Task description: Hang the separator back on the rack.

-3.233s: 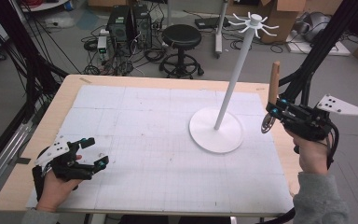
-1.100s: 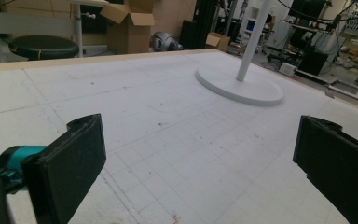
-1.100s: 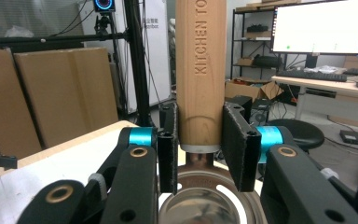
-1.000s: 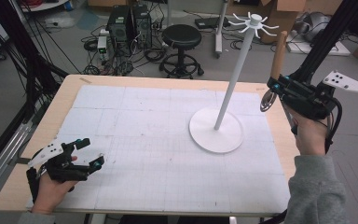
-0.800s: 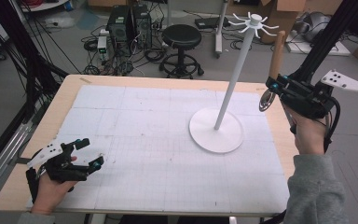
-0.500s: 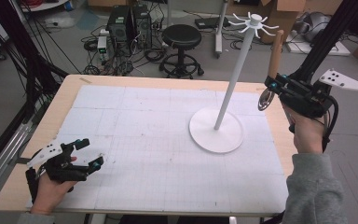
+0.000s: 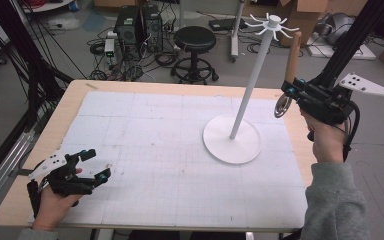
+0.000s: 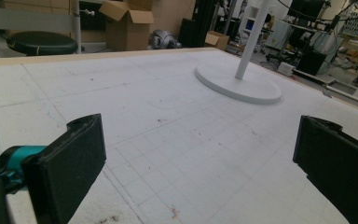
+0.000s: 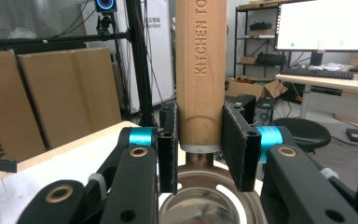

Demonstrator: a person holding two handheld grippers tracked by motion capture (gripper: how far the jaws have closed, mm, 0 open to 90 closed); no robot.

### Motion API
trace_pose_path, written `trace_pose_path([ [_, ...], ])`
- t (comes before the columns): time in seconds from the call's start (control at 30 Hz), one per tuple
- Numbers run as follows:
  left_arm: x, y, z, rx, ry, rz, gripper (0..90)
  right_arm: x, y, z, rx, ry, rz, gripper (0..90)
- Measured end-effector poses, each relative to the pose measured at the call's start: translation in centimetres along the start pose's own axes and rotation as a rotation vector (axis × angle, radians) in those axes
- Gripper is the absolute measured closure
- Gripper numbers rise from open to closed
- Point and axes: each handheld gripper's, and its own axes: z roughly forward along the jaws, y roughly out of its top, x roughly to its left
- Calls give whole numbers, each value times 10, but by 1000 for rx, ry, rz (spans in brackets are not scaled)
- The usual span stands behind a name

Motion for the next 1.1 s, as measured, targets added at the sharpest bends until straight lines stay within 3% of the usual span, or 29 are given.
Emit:
trace_pose_path([
  [1.1, 0, 0, -4, -4, 7, 1, 29, 1, -4, 14, 20, -4, 7, 691],
])
